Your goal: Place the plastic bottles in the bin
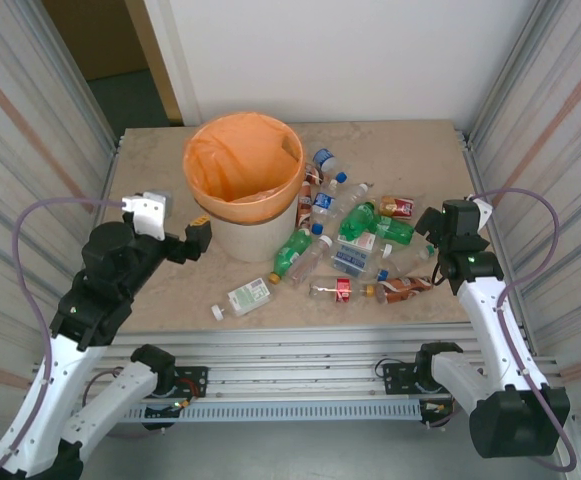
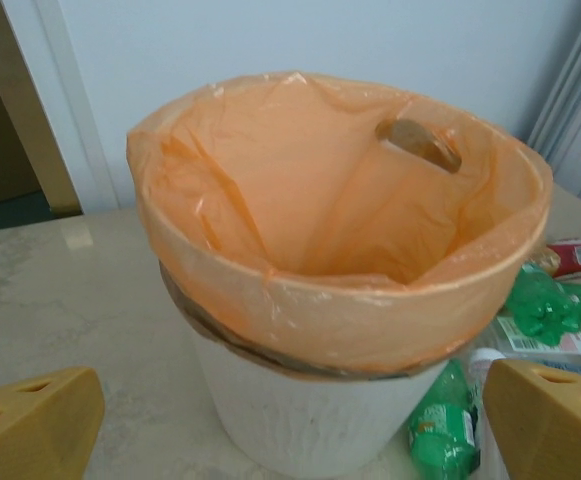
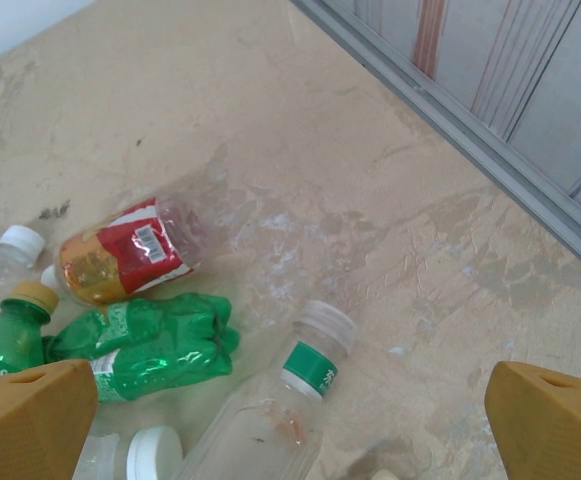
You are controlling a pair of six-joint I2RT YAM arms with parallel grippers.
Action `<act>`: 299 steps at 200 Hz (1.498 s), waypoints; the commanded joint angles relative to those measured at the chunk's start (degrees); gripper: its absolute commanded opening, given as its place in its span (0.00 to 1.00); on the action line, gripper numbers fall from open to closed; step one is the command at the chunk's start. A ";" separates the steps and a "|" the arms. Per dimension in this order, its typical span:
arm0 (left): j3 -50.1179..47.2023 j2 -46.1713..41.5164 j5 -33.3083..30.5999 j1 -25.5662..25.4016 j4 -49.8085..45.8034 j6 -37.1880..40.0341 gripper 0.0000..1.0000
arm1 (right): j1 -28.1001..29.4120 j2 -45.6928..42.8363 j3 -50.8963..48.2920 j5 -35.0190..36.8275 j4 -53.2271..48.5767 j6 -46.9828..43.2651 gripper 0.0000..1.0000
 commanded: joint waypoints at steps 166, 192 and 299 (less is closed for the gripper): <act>-17.75 7.24 0.17 -14.71 -1.35 -1.06 0.99 | 0.22 0.51 2.21 0.70 -0.44 1.53 0.98; -18.50 10.96 -3.86 -18.53 -1.30 -3.09 0.99 | 0.14 0.86 2.39 0.59 -0.14 1.41 0.98; -23.40 16.61 -12.68 -21.37 3.18 -20.30 0.99 | -0.24 1.66 1.66 0.56 0.20 1.12 0.98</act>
